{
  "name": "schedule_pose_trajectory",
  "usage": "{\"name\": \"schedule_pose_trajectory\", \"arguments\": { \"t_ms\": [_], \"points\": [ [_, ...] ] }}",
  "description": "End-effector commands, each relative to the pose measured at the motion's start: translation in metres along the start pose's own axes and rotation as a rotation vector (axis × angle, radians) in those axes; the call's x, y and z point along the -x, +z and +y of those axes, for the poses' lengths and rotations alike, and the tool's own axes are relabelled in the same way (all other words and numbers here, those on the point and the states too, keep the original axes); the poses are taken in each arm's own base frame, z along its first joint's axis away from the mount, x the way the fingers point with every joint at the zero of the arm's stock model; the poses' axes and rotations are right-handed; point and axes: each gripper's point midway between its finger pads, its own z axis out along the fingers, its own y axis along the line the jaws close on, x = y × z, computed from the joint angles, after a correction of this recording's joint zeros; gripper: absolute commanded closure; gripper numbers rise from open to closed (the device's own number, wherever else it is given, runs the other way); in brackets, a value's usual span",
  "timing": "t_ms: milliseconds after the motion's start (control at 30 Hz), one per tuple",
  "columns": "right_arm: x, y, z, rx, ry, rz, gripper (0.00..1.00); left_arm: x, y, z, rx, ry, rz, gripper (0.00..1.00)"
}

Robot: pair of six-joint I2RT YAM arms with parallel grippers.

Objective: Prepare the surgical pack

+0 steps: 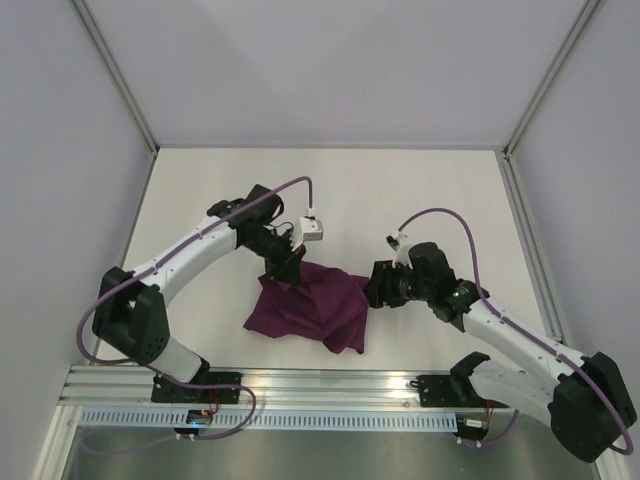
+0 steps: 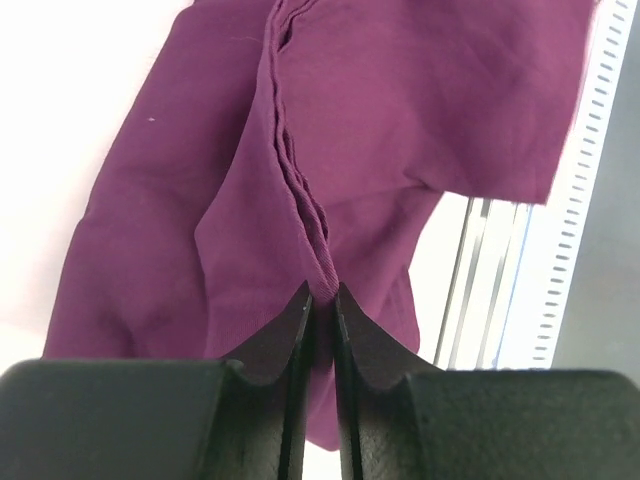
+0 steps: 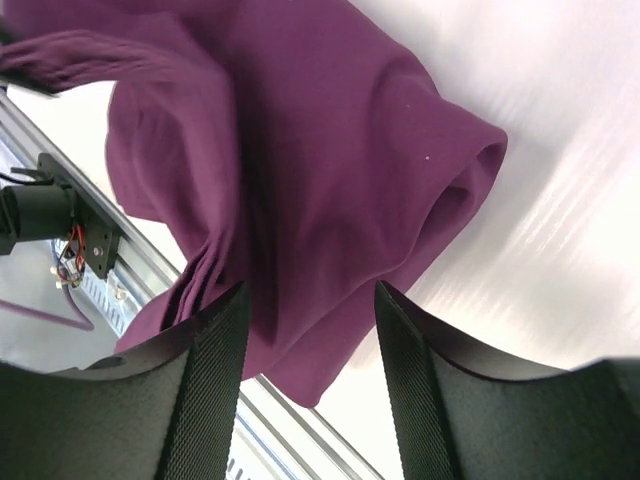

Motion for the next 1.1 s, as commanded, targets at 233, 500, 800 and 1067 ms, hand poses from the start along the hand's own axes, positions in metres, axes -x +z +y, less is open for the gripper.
{"name": "schedule_pose_trajectory", "arguments": {
  "t_ms": [233, 500, 800, 1067],
  "points": [
    [-0.008, 0.033, -0.025, -0.058, 0.165, -0.010, 0.49, -0.040, -0.027, -0.034, 0.040, 0.217, 0.044, 0.75],
    [-0.017, 0.053, -0.032, -0.050, 0.222, 0.024, 0.58, -0.077, -0.039, -0.058, 0.025, 0.271, 0.122, 0.60],
    [0.003, 0.064, -0.040, -0.069, 0.257, 0.009, 0.81, -0.110, -0.052, -0.066, 0.076, 0.232, 0.191, 0.51],
    [0.049, 0.077, -0.049, -0.076, 0.265, -0.042, 0.95, -0.059, -0.086, 0.008, 0.363, -0.041, -0.046, 0.18]
  ]
}}
